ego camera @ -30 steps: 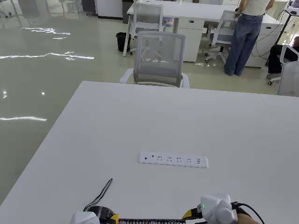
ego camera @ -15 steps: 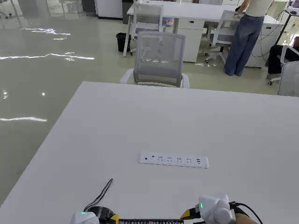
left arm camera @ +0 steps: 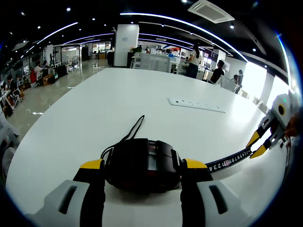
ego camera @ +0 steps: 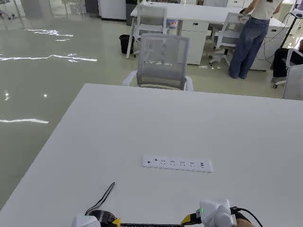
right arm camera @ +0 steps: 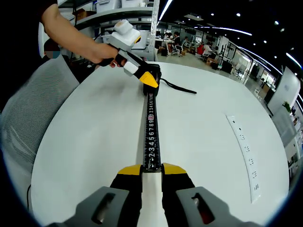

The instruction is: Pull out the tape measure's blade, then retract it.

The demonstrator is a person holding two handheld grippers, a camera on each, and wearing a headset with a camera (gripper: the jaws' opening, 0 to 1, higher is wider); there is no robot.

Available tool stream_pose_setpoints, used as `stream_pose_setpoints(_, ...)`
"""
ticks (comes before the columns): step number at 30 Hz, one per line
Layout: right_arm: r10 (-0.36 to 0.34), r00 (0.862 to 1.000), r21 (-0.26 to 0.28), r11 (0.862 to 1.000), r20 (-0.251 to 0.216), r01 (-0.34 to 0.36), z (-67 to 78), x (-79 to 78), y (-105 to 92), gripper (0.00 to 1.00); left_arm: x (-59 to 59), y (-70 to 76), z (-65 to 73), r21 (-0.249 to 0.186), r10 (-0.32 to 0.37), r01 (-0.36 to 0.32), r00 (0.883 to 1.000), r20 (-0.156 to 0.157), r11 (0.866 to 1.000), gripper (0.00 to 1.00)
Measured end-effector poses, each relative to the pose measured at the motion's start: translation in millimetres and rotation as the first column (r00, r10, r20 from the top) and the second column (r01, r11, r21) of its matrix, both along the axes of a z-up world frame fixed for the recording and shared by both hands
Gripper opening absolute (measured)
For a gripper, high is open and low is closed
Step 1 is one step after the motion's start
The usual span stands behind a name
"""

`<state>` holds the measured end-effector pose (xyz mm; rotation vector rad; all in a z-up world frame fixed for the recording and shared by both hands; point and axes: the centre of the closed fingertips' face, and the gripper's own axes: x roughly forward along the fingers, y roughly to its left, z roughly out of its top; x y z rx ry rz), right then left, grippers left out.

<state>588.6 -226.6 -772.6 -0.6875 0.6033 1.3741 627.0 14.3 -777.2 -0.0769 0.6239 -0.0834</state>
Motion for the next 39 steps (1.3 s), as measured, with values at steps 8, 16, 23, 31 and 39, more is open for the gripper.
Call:
stream_pose_setpoints(8,0.002,1.000,0.006,1.000,0.004,-0.002,1.9,0.5,4.8,0.13,0.6,0.4,-0.8,0.002,0.001,-0.001,1.000,-0.001,1.000,0.61)
stream_pose_setpoints(16,0.002,1.000,0.010,1.000,0.002,-0.002,1.6,0.7,8.1,0.13,0.6,0.6,-1.2,0.003,-0.004,0.004,1.000,-0.001,1.000,0.61)
stream_pose_setpoints(23,0.003,1.000,0.015,1.000,0.003,-0.003,2.4,-0.6,11.6,0.13,-0.4,0.4,-0.5,0.006,-0.007,0.007,1.000,-0.001,1.000,0.61)
stream_pose_setpoints(31,0.001,1.000,0.020,1.000,0.007,-0.001,3.7,0.1,15.5,0.13,0.1,0.9,-1.4,0.004,-0.006,0.006,1.000,0.000,1.000,0.61)
stream_pose_setpoints(39,0.004,1.000,0.026,1.000,0.006,-0.004,3.3,0.1,19.9,0.13,-0.1,0.9,-1.1,0.007,-0.011,0.011,1.000,-0.001,1.000,0.61)
